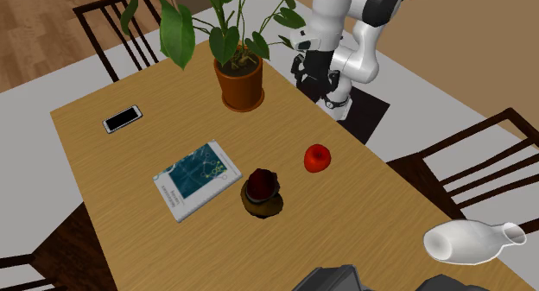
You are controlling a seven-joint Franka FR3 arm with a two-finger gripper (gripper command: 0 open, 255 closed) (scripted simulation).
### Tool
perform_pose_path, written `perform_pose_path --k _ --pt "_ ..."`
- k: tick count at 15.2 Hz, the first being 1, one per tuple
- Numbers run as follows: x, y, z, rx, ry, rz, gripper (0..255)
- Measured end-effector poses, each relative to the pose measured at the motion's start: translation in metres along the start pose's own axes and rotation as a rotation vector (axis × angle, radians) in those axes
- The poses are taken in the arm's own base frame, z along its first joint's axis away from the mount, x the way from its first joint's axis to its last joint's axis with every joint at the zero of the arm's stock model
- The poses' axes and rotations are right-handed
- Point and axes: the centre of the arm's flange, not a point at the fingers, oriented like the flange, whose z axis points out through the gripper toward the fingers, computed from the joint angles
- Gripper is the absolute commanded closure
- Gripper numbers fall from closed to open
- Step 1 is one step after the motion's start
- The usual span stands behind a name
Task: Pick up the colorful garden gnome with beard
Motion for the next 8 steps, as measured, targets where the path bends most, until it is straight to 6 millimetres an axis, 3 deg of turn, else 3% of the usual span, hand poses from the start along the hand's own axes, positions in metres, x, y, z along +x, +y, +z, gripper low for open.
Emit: perform_pose_path --k 3,8 --pt "0.008 -0.002 0.006 -0.004 0.03 -0.005 0" --pt "0.052 -0.012 0.02 -0.021 0.16 -0.026 0"
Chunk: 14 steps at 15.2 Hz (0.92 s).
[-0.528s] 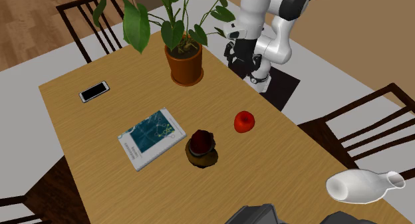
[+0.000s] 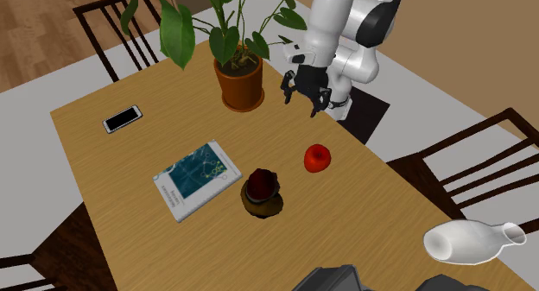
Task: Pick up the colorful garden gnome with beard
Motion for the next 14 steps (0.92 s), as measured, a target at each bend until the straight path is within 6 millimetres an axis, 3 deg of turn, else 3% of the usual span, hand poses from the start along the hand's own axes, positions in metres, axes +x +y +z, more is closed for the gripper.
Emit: perform_pose_path --k 14 --pt "0.123 -0.037 0.025 -0.05 0.388 -0.061 0"
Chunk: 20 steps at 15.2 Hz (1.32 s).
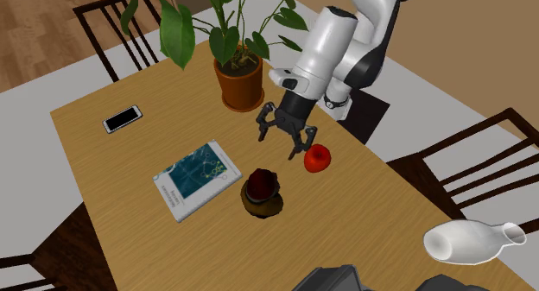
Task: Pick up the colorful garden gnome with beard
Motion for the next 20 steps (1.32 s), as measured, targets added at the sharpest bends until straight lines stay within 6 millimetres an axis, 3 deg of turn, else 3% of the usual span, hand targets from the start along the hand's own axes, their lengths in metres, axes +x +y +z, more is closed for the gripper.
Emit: perform_pose_path --k 7,9,16,17,20 --pt "0.06 -0.015 0.018 -0.025 0.195 -0.031 0" --pt "0.069 -0.018 0.022 -0.029 0.231 -0.036 0" --pt "0.053 -0.021 0.05 -0.03 0.244 -0.038 0" --pt "0.052 -0.021 0.051 -0.03 0.244 -0.038 255" --pt "0.051 -0.021 0.051 -0.03 0.247 -0.039 255"
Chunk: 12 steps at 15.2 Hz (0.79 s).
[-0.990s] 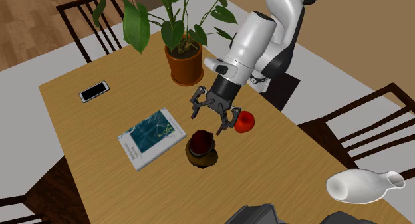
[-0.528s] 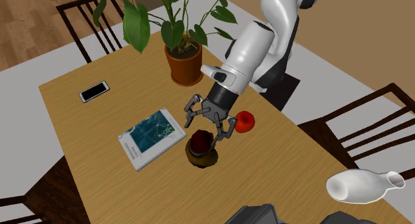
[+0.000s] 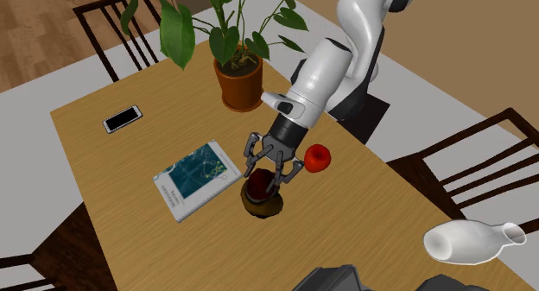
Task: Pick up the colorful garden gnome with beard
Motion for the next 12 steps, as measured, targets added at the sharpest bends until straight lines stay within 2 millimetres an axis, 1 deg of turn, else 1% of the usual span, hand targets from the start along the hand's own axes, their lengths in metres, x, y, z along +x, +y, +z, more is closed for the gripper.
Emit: perform_pose_path --k 8,12 --pt "0.001 0.0 0.0 0.0 -0.002 0.0 255" --pt "0.016 0.002 -0.01 0.0 -0.005 0.0 255"
